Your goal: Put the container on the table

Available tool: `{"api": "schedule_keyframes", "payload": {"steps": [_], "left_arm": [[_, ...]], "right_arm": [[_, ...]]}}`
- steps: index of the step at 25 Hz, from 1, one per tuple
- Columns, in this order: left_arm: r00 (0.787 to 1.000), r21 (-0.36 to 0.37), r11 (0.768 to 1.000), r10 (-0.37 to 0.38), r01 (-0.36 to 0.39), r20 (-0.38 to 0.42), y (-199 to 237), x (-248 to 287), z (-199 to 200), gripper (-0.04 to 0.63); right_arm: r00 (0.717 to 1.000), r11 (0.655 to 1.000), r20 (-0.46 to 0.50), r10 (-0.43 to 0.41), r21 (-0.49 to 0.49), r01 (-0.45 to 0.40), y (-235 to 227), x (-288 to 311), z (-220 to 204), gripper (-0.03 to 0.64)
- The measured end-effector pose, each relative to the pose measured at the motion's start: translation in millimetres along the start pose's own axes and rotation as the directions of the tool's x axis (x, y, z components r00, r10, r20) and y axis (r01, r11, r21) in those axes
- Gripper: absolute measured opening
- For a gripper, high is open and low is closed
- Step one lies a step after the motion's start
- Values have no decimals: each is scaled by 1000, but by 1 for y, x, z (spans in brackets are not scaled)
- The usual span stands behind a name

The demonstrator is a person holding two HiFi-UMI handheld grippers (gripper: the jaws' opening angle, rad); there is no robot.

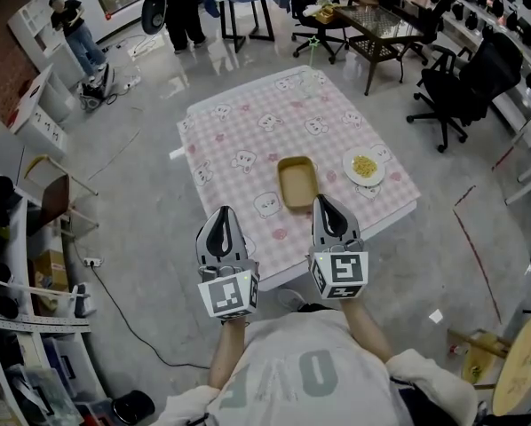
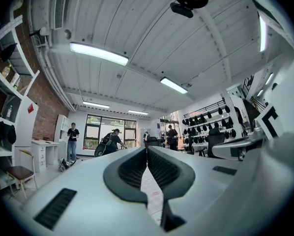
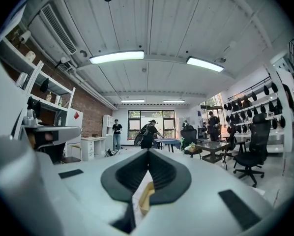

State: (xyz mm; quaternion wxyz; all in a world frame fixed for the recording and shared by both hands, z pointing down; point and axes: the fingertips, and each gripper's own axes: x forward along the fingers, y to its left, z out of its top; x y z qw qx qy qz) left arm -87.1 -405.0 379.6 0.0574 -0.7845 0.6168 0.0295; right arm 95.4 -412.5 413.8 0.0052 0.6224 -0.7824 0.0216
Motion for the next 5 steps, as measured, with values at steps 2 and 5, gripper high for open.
{"api": "schedule_keyframes", "payload": {"steps": [2, 5], "left_arm": [[1000, 0, 1000, 0, 0, -5, -1, 0, -1, 29], [1000, -1, 1000, 0, 0, -10, -2, 1, -2, 29]], "right_arm": [[1000, 1000, -2, 0, 4, 0, -2, 0, -1, 29], [1000, 1000, -6, -2, 8, 2, -4, -1, -2, 29]]}}
